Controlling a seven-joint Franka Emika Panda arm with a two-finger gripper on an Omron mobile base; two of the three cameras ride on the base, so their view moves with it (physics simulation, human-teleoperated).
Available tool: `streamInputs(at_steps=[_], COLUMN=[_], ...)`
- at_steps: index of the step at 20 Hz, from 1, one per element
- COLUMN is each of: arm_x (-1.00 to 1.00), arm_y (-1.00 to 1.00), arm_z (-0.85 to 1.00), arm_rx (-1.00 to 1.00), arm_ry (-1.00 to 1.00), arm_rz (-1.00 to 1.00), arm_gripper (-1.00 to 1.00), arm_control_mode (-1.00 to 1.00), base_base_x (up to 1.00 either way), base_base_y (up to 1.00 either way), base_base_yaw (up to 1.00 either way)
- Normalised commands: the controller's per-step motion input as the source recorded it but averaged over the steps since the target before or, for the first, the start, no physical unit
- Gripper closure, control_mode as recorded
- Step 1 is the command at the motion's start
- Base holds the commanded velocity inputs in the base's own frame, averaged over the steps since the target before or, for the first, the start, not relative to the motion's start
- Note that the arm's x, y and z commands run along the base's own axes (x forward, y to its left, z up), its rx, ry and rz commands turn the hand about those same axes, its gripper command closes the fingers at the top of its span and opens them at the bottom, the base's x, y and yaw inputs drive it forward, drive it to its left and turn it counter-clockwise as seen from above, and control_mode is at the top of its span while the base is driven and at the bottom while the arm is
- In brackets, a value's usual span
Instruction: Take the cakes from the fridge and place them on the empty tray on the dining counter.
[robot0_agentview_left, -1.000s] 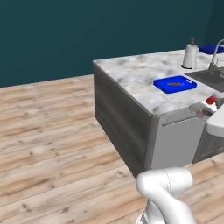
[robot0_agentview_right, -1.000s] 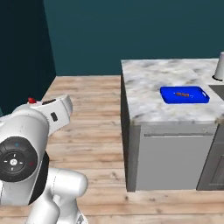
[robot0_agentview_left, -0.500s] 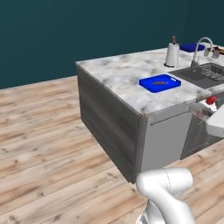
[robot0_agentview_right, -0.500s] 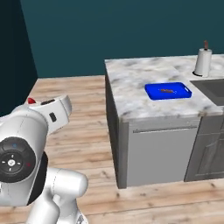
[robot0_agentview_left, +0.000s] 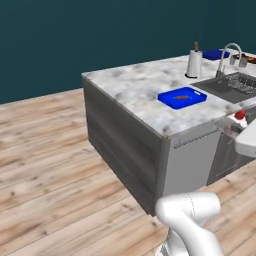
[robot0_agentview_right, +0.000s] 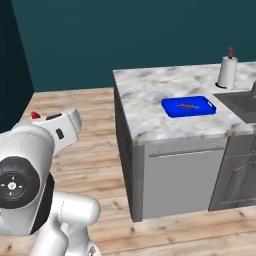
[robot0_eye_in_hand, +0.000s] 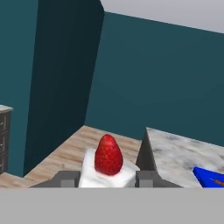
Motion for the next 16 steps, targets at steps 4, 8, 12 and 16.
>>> streamInputs(at_steps=[4, 8, 12, 16], arm_x=[0.00, 0.00, 0.00, 0.00], arm_y=[0.00, 0.00, 0.00, 0.00], arm_z=[0.00, 0.00, 0.00, 0.00], arm_rx=[0.00, 0.00, 0.00, 0.00], arm_ry=[0.00, 0.00, 0.00, 0.00], arm_rz=[0.00, 0.00, 0.00, 0.00], arm_gripper=[1.00, 1.00, 1.00, 1.00], arm_control_mode=[1.00, 1.00, 1.00, 1.00], base_base_x=[0.33, 0.19, 0.19, 0.16], base_base_y=[-0.18, -0.30, -0.17, -0.22], base_base_yaw=[-0.10, -0.10, -0.11, -0.12])
